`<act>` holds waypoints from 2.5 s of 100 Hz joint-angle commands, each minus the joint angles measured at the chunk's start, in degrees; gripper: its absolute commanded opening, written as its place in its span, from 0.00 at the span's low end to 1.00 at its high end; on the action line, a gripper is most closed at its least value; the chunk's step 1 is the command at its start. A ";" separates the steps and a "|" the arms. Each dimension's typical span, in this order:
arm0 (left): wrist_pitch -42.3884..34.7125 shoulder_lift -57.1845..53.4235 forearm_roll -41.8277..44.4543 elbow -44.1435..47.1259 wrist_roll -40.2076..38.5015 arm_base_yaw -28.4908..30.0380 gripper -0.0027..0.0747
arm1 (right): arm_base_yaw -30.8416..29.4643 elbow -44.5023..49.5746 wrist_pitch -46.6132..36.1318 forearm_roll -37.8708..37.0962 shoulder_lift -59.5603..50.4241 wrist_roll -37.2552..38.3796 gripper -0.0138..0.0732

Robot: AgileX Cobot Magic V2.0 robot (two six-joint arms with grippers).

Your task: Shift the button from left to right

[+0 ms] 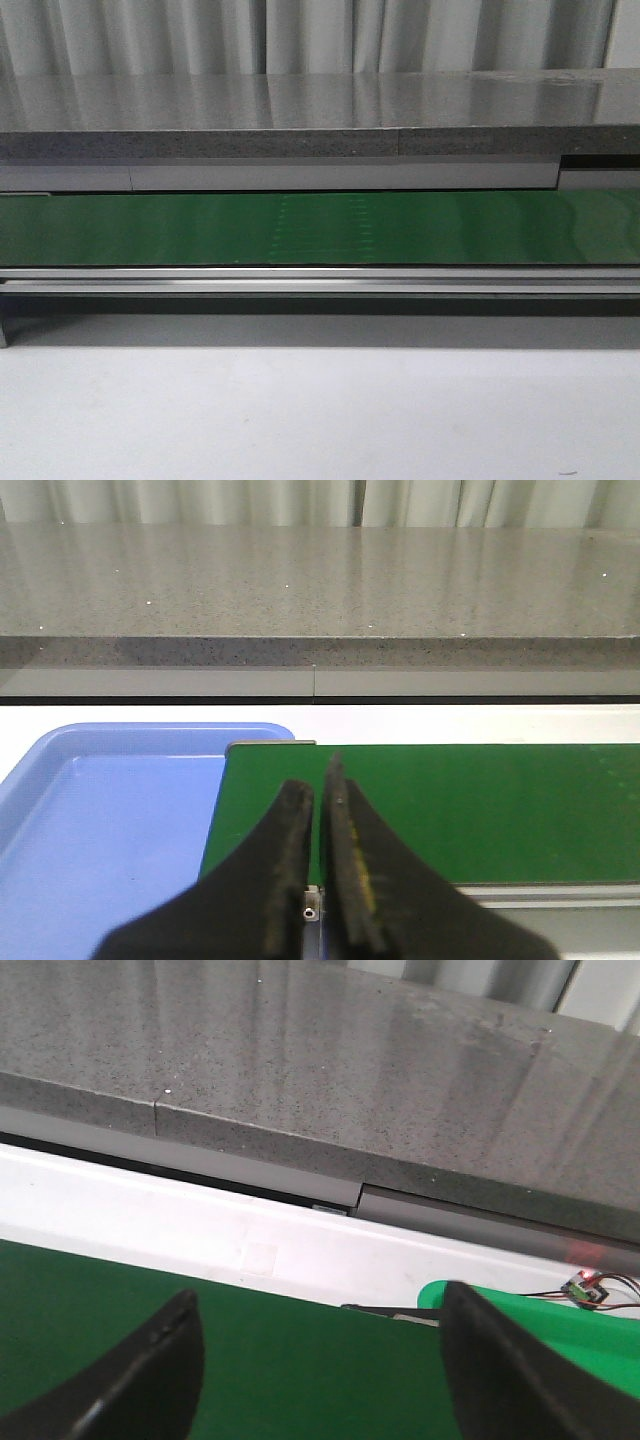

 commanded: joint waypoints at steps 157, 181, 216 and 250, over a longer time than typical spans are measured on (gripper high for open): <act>-4.94 0.52 -0.72 -1.74 -0.11 -0.52 0.04 | 0.02 12.31 -2.04 0.54 -28.26 -0.21 0.08; -4.94 0.52 -0.72 -1.74 -0.11 -0.52 0.04 | 0.02 12.47 -1.03 0.54 -28.26 -0.21 0.08; -4.94 0.52 -0.72 -1.74 -0.11 -0.52 0.04 | 3.81 14.72 0.13 -16.39 -32.45 17.79 0.08; -4.94 0.52 -0.72 -1.74 -0.11 -0.52 0.04 | 3.82 25.12 -0.26 -17.48 -43.23 18.75 0.08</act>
